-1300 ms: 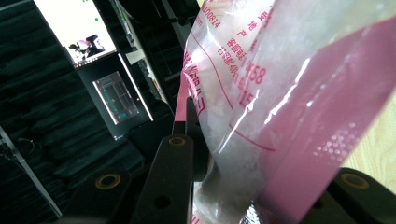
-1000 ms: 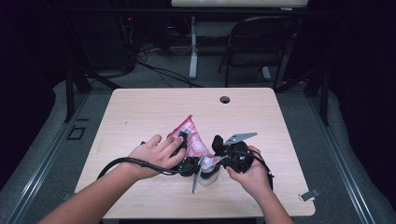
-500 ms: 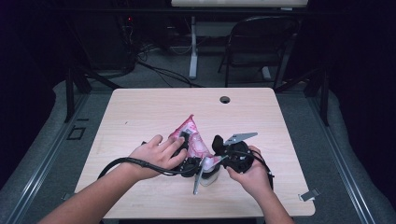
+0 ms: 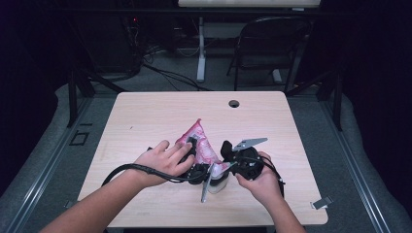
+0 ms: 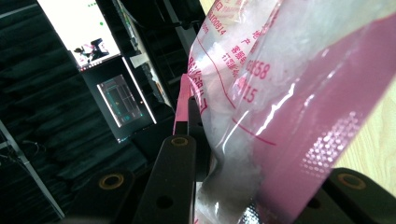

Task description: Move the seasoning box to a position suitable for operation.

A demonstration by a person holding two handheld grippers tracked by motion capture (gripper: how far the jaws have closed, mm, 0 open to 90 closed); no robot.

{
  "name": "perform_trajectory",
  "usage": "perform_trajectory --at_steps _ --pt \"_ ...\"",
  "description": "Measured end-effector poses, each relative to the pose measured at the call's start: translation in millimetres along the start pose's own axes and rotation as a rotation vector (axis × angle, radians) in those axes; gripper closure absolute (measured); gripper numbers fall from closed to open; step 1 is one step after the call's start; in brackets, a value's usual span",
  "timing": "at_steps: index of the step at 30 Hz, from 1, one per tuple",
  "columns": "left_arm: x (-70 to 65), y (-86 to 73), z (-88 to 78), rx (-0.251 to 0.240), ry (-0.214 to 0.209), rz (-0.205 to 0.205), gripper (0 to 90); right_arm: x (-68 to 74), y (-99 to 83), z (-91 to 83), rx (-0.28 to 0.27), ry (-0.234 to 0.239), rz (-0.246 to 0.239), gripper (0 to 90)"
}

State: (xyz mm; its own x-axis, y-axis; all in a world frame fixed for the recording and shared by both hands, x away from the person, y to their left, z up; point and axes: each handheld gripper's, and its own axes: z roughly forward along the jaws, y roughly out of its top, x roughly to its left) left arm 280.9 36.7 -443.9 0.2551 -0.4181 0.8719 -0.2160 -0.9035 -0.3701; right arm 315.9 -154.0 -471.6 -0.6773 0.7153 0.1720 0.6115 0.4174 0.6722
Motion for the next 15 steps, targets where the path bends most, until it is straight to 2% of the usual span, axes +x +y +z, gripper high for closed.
perform_trajectory --at_steps 9,11,15 --pt "0.5 0.0 0.2 0.000 -0.011 -0.001 85.1 0.5 0.1 0.3 0.005 -0.001 0.000 90.0" --pt "-0.4 -0.1 0.4 -0.001 -0.003 -0.002 85.2 0.4 0.2 0.4 0.006 0.000 -0.001 90.0" --pt "-2.0 -0.8 1.5 0.000 -0.017 -0.005 85.3 0.8 -0.1 0.9 0.005 -0.004 -0.004 90.0"
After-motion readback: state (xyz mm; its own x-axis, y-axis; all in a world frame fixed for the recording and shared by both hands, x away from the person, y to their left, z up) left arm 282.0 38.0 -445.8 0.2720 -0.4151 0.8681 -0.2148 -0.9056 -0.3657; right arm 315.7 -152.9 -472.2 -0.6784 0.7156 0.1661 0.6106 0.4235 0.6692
